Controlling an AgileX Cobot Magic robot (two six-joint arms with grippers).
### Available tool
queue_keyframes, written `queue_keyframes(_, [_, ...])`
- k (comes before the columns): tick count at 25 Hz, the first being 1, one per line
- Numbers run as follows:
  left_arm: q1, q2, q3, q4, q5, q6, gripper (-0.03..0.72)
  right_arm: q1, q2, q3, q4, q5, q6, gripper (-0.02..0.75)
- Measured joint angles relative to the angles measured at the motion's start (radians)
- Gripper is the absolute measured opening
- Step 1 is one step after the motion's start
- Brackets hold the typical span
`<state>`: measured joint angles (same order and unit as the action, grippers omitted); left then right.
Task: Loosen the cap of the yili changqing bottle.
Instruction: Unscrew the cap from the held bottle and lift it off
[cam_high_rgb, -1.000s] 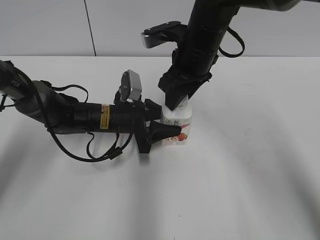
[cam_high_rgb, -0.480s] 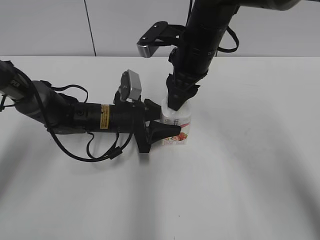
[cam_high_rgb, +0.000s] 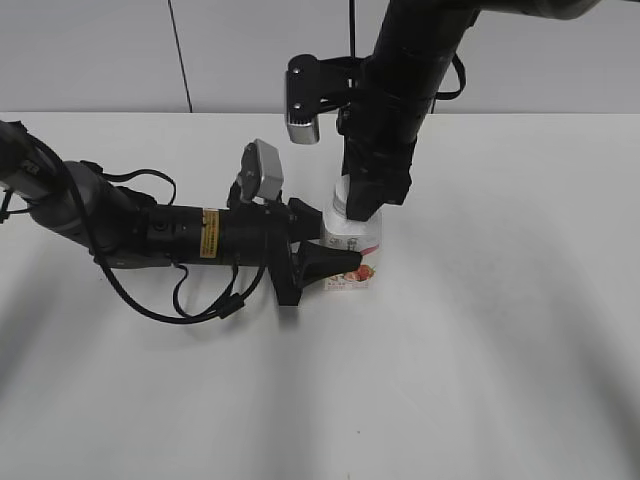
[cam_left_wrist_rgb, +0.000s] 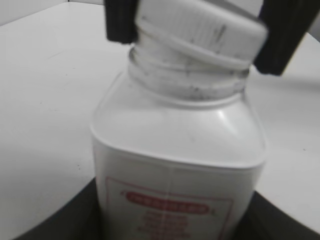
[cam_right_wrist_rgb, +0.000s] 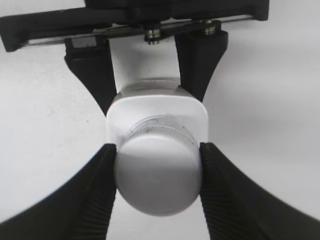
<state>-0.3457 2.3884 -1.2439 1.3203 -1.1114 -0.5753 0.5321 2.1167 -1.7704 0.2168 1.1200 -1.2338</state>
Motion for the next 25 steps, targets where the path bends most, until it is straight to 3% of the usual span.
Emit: queue_keyframes(25, [0.000,0.000,0.000,0.002,-0.001,0.004,0.376,0.000,0.000,-0.001,0.002,0.006,-0.035,0.398])
